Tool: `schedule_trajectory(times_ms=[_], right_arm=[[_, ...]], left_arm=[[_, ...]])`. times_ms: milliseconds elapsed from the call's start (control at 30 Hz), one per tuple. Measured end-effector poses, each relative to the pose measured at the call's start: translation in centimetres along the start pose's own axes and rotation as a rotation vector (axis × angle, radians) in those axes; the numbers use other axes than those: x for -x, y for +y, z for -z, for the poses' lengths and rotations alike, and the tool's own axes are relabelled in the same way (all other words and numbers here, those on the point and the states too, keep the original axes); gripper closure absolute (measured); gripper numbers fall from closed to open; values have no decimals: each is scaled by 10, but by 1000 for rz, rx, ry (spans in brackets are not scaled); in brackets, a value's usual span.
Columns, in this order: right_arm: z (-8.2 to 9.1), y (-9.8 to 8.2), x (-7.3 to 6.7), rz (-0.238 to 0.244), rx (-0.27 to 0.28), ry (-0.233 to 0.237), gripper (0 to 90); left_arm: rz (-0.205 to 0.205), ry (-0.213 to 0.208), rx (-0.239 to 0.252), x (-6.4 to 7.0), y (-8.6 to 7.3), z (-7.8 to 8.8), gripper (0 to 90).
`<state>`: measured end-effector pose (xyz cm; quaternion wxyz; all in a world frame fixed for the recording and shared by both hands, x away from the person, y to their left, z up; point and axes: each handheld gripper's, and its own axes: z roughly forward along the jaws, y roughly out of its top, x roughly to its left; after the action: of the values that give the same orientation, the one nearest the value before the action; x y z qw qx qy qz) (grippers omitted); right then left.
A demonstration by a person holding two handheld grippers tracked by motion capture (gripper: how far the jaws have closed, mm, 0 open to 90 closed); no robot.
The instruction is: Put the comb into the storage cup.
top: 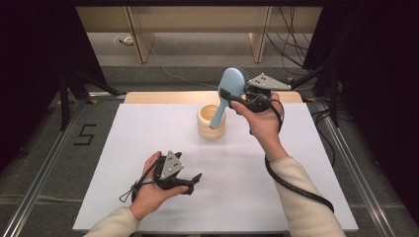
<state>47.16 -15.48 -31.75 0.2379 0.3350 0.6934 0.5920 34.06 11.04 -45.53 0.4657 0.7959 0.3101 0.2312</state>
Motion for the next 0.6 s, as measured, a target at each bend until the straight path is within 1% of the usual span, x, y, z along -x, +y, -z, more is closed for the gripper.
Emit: schedule_trajectory(times_ms=[600], right_arm=[[-5,7,4,1,-5,-11,509]], left_arm=[[1,-1,-2,0,0,0,69]])
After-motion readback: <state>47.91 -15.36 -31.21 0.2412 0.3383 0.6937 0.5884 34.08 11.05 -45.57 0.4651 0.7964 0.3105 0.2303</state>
